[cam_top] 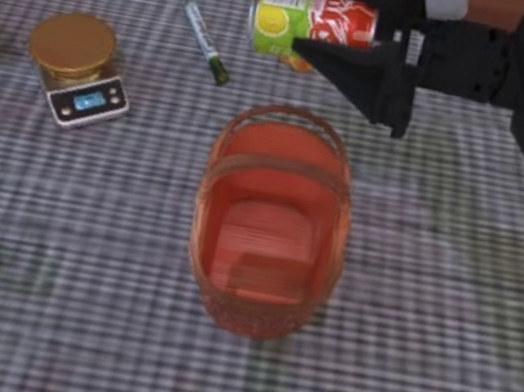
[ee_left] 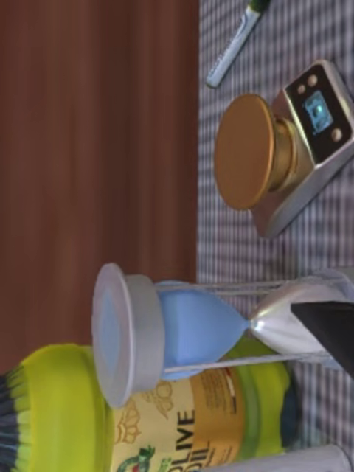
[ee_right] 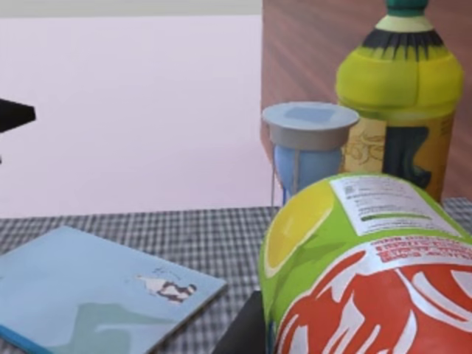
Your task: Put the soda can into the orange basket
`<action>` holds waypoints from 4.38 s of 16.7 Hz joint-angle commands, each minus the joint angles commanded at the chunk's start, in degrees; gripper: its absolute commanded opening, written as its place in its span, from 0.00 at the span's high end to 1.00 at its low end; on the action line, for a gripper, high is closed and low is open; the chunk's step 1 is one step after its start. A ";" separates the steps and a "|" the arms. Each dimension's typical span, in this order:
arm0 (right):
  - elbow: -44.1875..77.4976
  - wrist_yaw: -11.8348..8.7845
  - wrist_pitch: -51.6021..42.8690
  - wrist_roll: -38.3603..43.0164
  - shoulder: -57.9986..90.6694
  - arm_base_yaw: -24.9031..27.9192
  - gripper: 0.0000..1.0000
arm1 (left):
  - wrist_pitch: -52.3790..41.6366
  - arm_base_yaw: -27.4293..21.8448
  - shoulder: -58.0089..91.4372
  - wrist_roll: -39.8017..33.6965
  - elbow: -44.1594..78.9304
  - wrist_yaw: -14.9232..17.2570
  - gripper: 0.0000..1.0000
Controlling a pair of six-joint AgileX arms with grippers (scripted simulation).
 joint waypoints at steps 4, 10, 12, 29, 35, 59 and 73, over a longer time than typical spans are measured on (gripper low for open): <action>-0.36 -0.04 2.20 0.03 2.40 -0.21 1.00 | 0.00 0.00 0.00 0.00 0.00 0.00 0.00; -3.82 0.12 16.65 -0.19 12.72 0.20 1.00 | 0.00 0.00 0.00 0.00 0.00 0.00 0.00; -4.59 0.22 18.74 -0.24 14.50 0.27 1.00 | 0.00 0.00 0.00 0.00 0.00 0.00 0.00; -4.66 0.24 18.89 -0.25 14.64 0.28 0.02 | 0.00 0.00 0.00 0.00 0.00 0.00 0.00; -4.66 0.24 18.89 -0.25 14.64 0.28 0.00 | 0.00 0.00 0.00 0.00 0.00 0.00 0.00; -48.67 39.52 -22.23 -2.73 -62.60 -12.34 0.00 | -50.39 -26.45 71.05 40.94 81.57 -0.21 0.00; -70.05 63.12 -46.73 -1.91 -115.02 -19.06 0.00 | -86.59 -40.61 126.63 66.52 123.64 0.13 0.00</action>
